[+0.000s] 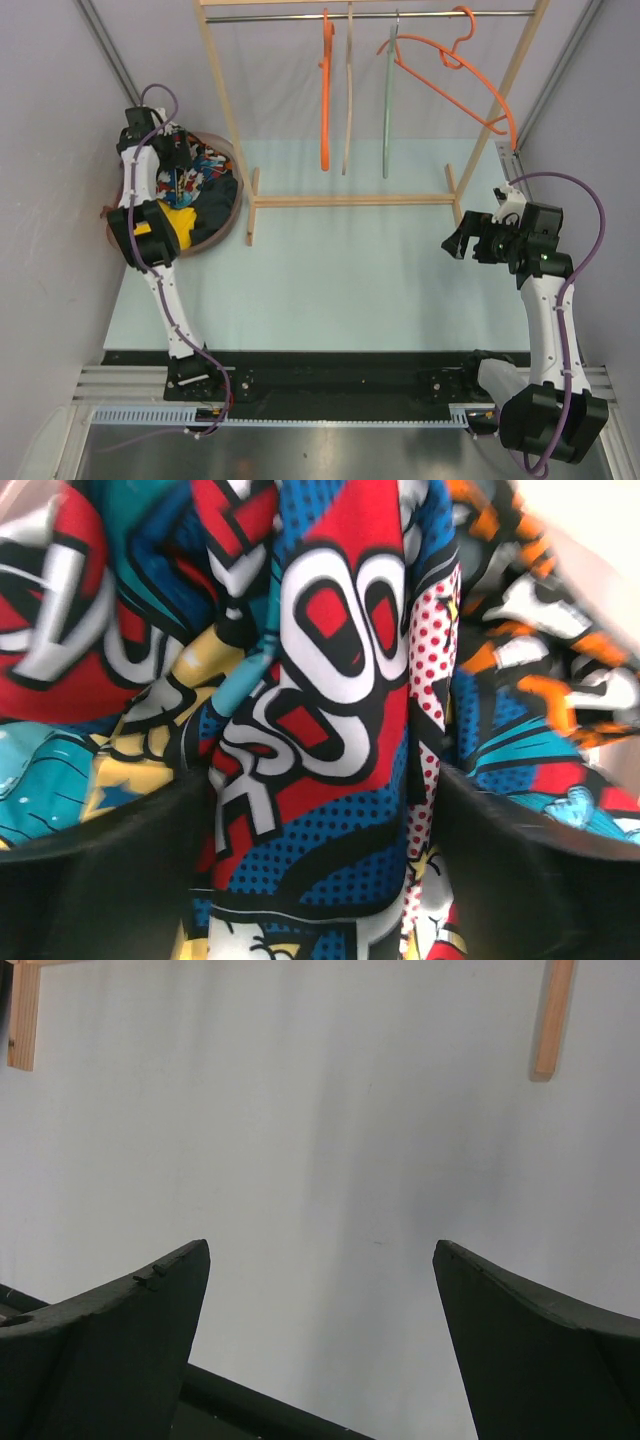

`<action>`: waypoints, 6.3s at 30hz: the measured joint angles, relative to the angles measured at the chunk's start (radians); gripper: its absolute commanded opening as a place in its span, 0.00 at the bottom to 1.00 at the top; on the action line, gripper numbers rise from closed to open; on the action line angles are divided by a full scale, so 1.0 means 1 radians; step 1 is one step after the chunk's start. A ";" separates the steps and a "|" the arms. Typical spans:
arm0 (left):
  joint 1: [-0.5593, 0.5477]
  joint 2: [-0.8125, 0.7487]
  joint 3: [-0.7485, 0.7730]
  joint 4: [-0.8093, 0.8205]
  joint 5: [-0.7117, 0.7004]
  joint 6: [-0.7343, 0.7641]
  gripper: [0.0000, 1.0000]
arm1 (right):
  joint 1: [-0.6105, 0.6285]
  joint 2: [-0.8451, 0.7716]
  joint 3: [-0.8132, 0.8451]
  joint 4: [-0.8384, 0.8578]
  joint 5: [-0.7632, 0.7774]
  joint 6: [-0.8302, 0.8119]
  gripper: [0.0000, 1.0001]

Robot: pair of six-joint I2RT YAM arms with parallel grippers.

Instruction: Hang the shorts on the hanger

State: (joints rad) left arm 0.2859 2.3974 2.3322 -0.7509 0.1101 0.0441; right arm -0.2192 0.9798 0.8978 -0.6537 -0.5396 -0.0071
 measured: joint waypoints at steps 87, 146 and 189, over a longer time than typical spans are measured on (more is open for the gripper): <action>-0.983 -1.281 -1.471 0.125 0.294 1.011 0.88 | -0.024 0.029 0.072 -0.132 -0.203 0.046 1.00; -1.290 -0.544 -0.695 0.075 0.171 0.737 0.70 | -0.087 0.094 -0.082 0.019 -0.280 0.196 0.99; -1.220 -0.863 -0.752 -0.040 0.028 0.584 0.00 | -0.170 -0.022 -0.138 0.132 -0.316 0.234 1.00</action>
State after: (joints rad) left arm -0.9340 1.5349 1.5799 -0.7906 0.1379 0.6277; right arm -0.3893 0.9577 0.7597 -0.5213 -0.8558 0.2268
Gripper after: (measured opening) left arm 0.006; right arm 0.994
